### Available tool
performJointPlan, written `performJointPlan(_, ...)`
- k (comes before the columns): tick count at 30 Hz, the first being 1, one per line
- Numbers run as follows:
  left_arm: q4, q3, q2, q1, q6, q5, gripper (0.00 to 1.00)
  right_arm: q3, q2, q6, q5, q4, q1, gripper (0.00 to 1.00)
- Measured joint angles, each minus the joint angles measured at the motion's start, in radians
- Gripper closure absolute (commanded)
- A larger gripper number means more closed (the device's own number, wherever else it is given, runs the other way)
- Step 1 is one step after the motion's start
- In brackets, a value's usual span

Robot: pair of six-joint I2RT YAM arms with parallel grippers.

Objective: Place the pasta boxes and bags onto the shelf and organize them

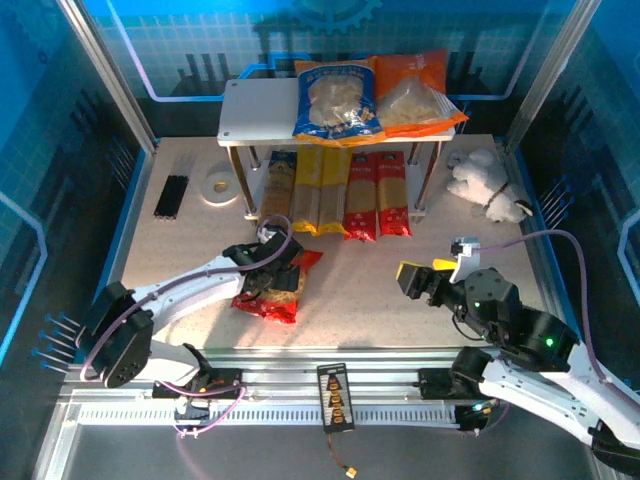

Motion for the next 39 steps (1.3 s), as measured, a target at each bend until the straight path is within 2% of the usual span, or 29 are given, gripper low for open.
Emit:
performJointPlan(13, 0.023, 0.018, 0.075, 0.042, 0.112, 0.138, 0.01, -0.016, -0.021, -0.017, 0.062, -0.032, 0.000, 0.07)
performJointPlan(27, 0.021, 0.056, 0.177, 0.081, 0.138, 0.212, 0.01, -0.026, -0.029, -0.024, 0.082, -0.032, -0.002, 0.07)
performJointPlan(30, 0.019, 0.063, 0.188, 0.083, 0.142, 0.226, 0.10, -0.027, -0.032, -0.024, 0.084, -0.032, -0.002, 0.07)
performJointPlan(34, 0.029, 0.063, 0.201, 0.087, 0.158, 0.257, 0.33, -0.027, -0.039, -0.024, 0.089, -0.032, -0.006, 0.07)
performJointPlan(39, 0.045, 0.064, 0.206, 0.094, 0.164, 0.289, 0.42, -0.027, -0.039, -0.024, 0.092, -0.032, -0.006, 0.07)
